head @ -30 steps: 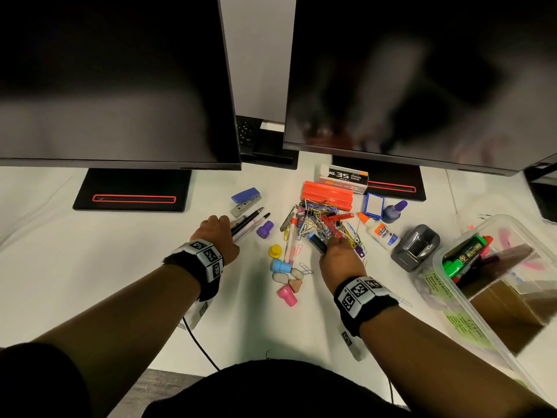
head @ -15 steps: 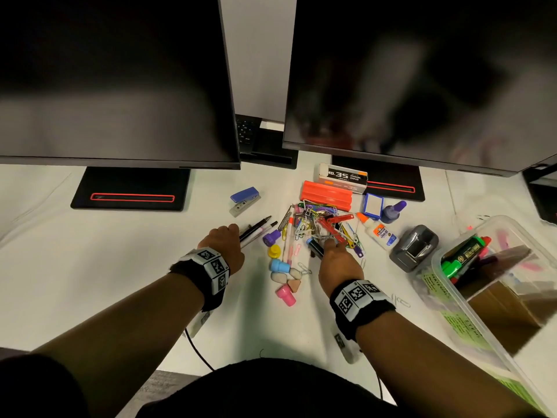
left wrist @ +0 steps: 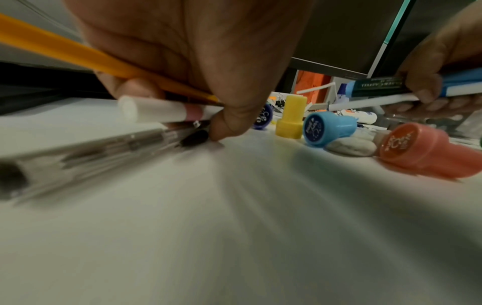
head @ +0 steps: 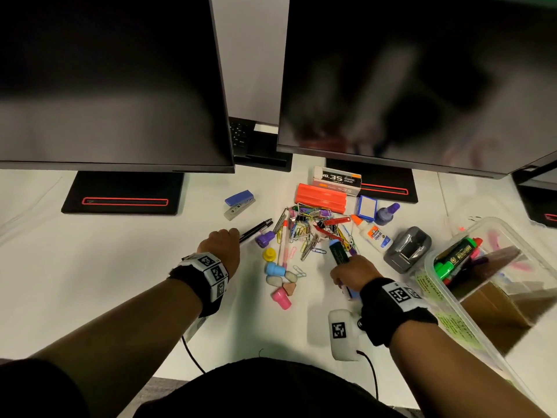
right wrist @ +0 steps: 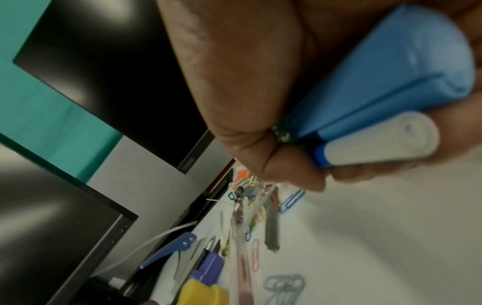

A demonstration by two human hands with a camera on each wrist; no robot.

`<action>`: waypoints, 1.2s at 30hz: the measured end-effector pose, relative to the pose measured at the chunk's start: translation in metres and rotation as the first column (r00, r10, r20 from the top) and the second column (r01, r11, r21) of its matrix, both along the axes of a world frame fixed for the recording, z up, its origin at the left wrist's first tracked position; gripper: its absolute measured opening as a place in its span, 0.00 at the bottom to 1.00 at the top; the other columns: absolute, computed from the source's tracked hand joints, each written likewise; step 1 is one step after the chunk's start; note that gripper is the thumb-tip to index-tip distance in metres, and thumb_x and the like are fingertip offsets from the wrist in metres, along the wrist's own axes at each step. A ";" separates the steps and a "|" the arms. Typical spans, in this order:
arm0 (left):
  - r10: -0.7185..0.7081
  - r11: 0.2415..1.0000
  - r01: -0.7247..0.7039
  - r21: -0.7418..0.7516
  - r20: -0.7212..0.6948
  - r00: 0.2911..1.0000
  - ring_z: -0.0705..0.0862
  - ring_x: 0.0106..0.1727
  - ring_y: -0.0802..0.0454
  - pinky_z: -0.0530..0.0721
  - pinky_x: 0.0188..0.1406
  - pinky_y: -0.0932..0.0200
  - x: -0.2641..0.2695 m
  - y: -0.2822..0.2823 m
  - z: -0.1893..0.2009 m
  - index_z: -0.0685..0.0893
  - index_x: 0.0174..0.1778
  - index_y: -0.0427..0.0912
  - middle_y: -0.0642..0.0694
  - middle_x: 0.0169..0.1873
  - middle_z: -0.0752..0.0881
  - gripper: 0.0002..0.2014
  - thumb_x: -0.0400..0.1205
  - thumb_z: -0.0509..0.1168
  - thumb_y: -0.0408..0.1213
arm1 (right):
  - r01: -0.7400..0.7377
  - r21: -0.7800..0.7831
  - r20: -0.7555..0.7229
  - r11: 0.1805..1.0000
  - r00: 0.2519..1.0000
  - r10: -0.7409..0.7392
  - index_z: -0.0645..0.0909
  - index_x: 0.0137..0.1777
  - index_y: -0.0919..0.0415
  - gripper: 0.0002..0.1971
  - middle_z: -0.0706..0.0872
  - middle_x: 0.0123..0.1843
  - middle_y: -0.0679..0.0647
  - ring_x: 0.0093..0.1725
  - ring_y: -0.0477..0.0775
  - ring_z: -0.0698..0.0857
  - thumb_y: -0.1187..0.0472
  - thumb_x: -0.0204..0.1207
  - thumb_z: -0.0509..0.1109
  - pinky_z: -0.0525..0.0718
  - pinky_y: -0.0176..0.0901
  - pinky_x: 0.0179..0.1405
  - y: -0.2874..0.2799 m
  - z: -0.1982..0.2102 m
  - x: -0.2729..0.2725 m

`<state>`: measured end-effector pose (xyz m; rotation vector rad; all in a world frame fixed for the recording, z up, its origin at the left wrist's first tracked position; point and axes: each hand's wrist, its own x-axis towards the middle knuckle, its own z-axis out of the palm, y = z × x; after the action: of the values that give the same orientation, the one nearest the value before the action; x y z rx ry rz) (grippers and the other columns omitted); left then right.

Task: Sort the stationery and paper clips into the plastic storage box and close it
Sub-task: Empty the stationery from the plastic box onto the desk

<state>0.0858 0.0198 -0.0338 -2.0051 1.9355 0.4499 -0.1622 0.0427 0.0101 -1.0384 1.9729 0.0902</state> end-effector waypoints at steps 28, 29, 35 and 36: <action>-0.126 0.991 0.129 -0.037 0.085 0.988 0.82 0.56 0.47 0.82 0.48 0.55 0.009 0.004 0.000 0.70 0.63 0.40 0.43 0.55 0.82 0.11 0.85 0.53 0.36 | -0.371 -0.122 -0.255 0.921 0.908 0.332 0.77 0.61 0.67 0.20 0.84 0.62 0.62 0.60 0.62 0.85 0.53 0.76 0.69 0.79 0.43 0.47 -0.031 -0.017 0.100; -0.124 0.992 0.126 -0.032 0.061 0.990 0.82 0.56 0.47 0.82 0.49 0.55 0.010 0.004 0.001 0.70 0.63 0.40 0.43 0.55 0.82 0.12 0.85 0.54 0.36 | -0.378 -0.111 -0.264 0.919 0.903 0.339 0.77 0.61 0.67 0.20 0.85 0.62 0.62 0.60 0.62 0.85 0.54 0.76 0.69 0.81 0.44 0.49 -0.029 -0.017 0.097; -0.112 0.994 0.111 -0.019 -0.007 0.994 0.83 0.57 0.45 0.82 0.50 0.53 0.005 0.003 0.005 0.70 0.63 0.41 0.42 0.55 0.83 0.12 0.84 0.53 0.36 | -0.343 -0.089 -0.265 0.935 0.913 0.310 0.75 0.63 0.69 0.18 0.84 0.62 0.63 0.61 0.63 0.84 0.61 0.75 0.66 0.82 0.44 0.49 -0.024 -0.009 0.074; -0.106 0.994 0.105 -0.014 -0.022 0.994 0.83 0.57 0.44 0.82 0.50 0.53 0.003 0.002 0.006 0.70 0.63 0.41 0.42 0.55 0.83 0.12 0.85 0.52 0.36 | -0.306 -0.101 -0.238 0.947 0.931 0.276 0.76 0.62 0.69 0.18 0.84 0.60 0.64 0.59 0.63 0.85 0.61 0.74 0.66 0.81 0.43 0.47 -0.024 -0.008 0.069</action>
<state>0.0885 0.0220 -0.0280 -1.9019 2.0514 0.4367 -0.0935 0.0188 0.0024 -1.4635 2.0294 0.2462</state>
